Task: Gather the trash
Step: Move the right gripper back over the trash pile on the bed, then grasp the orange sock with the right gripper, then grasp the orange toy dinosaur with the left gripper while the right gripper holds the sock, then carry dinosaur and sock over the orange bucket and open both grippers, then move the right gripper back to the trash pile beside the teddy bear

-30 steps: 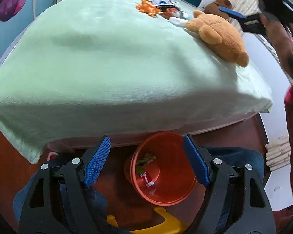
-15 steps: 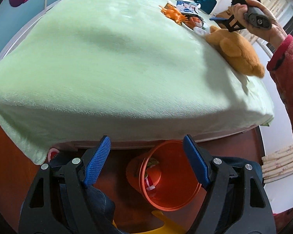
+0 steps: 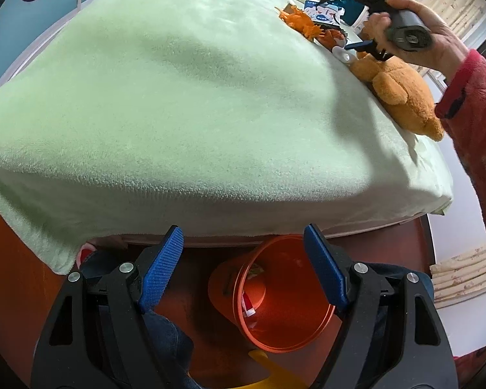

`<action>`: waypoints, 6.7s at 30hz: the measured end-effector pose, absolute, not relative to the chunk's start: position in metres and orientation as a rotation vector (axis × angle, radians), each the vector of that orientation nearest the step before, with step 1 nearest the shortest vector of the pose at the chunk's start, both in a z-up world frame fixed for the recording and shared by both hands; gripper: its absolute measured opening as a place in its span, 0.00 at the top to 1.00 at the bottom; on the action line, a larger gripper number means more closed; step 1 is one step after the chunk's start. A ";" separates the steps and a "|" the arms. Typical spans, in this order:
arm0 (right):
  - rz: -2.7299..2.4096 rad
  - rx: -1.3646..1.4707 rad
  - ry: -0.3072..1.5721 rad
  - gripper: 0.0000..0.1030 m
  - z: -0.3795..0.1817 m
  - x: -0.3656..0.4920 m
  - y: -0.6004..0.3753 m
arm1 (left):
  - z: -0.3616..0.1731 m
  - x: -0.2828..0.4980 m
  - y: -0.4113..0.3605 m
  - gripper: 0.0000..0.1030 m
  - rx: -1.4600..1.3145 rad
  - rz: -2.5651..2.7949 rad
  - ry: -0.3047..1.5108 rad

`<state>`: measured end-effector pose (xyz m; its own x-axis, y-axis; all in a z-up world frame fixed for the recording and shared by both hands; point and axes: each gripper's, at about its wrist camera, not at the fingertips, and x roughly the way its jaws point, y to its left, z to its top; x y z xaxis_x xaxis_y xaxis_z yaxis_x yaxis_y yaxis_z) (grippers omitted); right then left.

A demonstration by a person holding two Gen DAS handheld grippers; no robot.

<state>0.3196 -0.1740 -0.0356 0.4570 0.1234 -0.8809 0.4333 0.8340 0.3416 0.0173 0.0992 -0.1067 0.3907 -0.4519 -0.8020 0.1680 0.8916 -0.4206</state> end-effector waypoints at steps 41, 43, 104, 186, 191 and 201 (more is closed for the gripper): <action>0.111 0.319 0.930 0.75 0.052 0.205 -0.212 | -0.028 0.103 0.043 0.27 -0.257 -0.518 0.953; 0.138 0.288 0.893 0.75 0.065 0.178 -0.220 | -0.024 0.134 0.031 0.27 -0.258 -0.492 0.953; 0.178 0.276 1.344 0.72 -0.194 -0.049 -0.208 | -0.172 -0.025 -0.036 0.52 -0.069 -0.693 1.369; 0.052 1.178 0.812 0.17 -0.067 0.253 -0.219 | -0.106 -0.011 0.071 0.33 -0.155 -0.353 1.127; 0.010 1.230 0.857 0.16 -0.066 0.273 -0.220 | -0.111 -0.009 0.073 0.33 -0.165 -0.353 1.142; -0.248 1.329 0.993 0.14 -0.074 0.303 -0.224 | -0.112 -0.006 0.076 0.33 -0.182 -0.351 1.145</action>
<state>0.3032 -0.2242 -0.0740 0.5883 0.3717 -0.7181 0.6657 0.2816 0.6911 -0.0057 0.0764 -0.1115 0.3663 -0.3630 -0.8568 0.1792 0.9310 -0.3179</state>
